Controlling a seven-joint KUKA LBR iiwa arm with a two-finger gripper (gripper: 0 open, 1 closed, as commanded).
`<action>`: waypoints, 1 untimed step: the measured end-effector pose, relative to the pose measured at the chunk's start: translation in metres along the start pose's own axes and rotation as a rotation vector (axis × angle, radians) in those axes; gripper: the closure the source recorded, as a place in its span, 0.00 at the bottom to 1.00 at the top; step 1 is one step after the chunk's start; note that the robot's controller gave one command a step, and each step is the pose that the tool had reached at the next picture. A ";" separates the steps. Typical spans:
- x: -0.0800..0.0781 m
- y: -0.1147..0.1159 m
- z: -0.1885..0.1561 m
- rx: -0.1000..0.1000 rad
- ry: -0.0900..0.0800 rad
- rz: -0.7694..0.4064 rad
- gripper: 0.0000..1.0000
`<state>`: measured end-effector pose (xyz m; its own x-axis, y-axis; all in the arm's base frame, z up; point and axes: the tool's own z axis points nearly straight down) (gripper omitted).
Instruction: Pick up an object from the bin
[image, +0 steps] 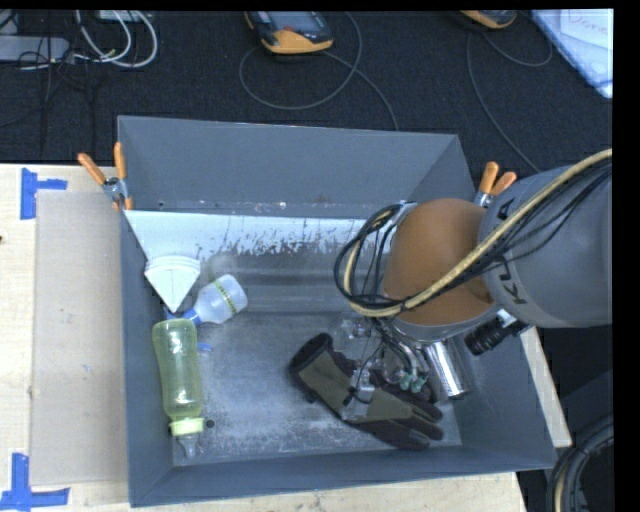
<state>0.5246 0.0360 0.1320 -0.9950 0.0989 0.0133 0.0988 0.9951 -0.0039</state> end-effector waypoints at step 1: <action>-0.002 0.012 0.019 -0.001 -0.005 0.086 0.00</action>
Offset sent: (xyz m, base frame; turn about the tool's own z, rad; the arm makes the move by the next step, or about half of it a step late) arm -0.0132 0.0538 -0.0620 0.4311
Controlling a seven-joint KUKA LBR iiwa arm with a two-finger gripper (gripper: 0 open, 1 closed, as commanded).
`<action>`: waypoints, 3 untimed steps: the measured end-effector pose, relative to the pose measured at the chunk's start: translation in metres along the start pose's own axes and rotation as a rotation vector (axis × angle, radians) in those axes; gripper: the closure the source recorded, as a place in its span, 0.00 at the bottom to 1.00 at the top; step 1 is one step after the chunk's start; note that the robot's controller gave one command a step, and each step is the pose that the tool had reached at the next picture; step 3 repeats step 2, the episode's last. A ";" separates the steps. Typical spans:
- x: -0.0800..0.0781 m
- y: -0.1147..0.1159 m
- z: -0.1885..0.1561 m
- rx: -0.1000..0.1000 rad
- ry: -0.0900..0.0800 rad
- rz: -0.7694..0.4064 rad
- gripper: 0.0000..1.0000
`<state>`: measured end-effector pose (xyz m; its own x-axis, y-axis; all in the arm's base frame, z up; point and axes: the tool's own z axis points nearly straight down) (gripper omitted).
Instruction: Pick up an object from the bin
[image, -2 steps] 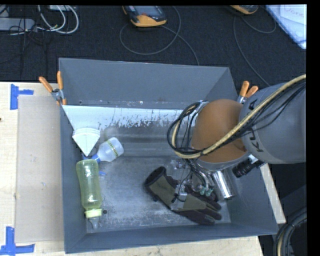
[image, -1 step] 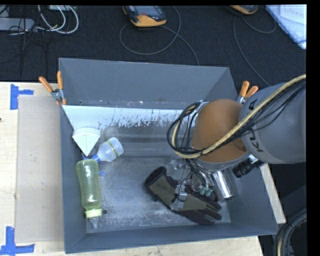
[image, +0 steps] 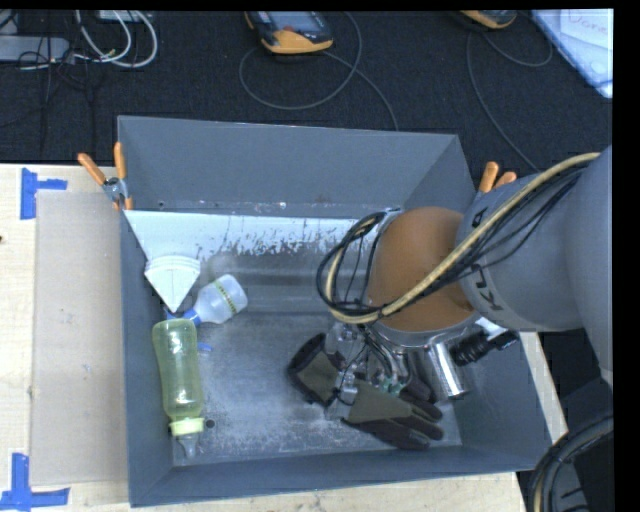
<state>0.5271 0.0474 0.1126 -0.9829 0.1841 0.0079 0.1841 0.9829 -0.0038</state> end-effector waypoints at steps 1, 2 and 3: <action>0.023 0.040 0.043 0.002 0.007 0.345 1.00; 0.023 0.040 0.043 0.002 0.008 0.346 1.00; 0.023 0.040 0.043 0.002 0.008 0.346 1.00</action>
Offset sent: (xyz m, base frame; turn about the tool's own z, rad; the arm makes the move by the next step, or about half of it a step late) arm 0.0000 0.0000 0.0000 0.0000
